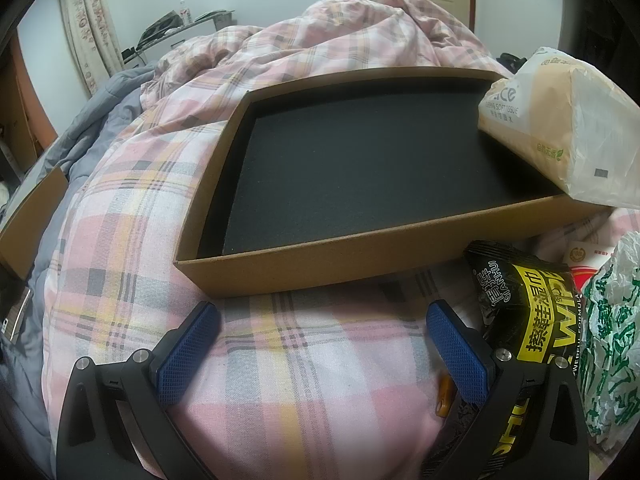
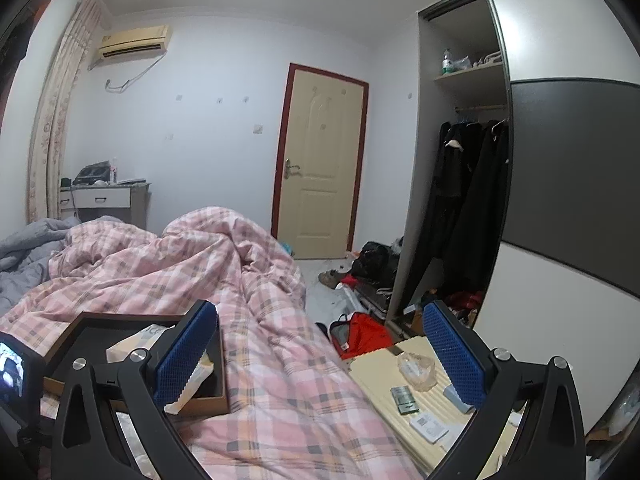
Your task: Organize soft objects
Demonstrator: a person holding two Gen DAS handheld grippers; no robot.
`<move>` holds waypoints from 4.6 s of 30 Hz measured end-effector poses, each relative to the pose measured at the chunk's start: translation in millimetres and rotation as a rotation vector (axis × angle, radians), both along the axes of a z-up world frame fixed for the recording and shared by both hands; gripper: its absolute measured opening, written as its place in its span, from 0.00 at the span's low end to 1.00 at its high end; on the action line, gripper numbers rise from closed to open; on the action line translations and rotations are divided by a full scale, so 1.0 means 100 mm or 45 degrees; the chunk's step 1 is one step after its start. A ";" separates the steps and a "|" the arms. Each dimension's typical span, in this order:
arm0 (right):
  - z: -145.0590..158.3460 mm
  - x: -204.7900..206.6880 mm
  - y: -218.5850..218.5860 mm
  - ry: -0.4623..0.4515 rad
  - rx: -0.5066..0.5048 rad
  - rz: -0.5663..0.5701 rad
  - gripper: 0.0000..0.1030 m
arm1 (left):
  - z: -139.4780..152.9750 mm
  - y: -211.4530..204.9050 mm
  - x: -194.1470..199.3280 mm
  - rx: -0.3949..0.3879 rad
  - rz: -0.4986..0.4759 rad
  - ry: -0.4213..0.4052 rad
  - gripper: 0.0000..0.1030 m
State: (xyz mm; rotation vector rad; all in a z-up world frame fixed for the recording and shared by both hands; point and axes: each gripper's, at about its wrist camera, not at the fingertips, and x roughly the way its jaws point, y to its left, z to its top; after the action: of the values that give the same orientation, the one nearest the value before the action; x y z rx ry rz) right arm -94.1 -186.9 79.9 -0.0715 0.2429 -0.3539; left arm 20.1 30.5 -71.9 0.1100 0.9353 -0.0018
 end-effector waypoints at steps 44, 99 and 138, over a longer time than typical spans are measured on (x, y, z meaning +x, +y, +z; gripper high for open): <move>0.63 -0.54 -1.22 -0.232 -0.101 -0.942 1.00 | 0.00 -0.01 0.00 0.004 0.002 0.002 1.00; 0.68 -1.17 -2.13 -0.004 -0.105 -1.586 1.00 | 0.01 -0.03 0.01 0.005 0.004 0.003 1.00; 0.75 -1.62 -2.21 -0.233 0.196 -1.230 1.00 | -0.02 -0.03 0.02 0.003 -0.001 0.014 1.00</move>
State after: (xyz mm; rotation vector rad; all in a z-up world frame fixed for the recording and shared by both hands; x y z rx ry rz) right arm -255.9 -407.4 155.1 0.2418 0.1072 -1.2936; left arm 21.6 27.3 -74.3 0.1128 0.9462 -0.0016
